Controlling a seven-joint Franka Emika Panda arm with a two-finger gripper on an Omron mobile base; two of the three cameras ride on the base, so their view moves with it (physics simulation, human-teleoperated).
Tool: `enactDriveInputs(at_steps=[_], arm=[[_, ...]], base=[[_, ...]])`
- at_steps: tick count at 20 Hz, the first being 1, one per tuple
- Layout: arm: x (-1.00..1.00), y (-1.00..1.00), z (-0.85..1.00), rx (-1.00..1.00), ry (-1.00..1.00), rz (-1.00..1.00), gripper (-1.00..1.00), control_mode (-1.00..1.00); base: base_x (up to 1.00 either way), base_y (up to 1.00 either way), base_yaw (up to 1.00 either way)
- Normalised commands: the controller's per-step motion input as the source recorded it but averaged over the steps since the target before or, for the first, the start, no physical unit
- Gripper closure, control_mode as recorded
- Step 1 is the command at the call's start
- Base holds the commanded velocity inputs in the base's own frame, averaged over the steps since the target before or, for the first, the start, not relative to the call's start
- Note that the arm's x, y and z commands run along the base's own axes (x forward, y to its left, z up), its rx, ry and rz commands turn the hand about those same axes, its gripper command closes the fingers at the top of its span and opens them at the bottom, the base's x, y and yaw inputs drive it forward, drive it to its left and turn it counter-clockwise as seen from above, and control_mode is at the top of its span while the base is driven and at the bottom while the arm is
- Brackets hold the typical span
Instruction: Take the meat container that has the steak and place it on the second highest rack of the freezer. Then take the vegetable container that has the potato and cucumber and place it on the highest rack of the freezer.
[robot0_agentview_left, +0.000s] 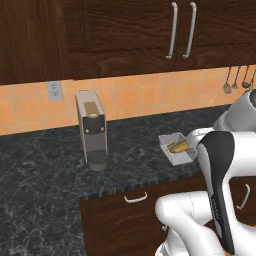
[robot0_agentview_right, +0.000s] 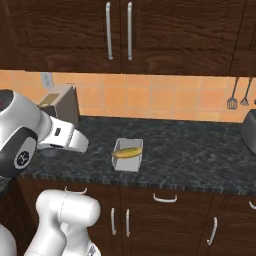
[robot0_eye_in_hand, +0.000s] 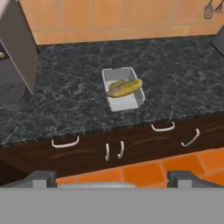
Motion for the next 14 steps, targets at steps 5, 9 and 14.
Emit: enactDriveInputs(at_steps=[5, 9, 14], arm=[[0.63, -0.19, -0.47, 0.06, 0.03, -0.32, -1.0, -1.0], [0.73, -0.56, -0.57, 0.27, 0.09, -0.4, -1.0, -1.0], [0.57, -0.45, -0.59, 0.25, 0.22, -0.36, -1.0, -1.0]], base=[[0.0, 0.0, 0.0], [0.0, 0.0, 0.0], [0.0, 0.0, 0.0]])
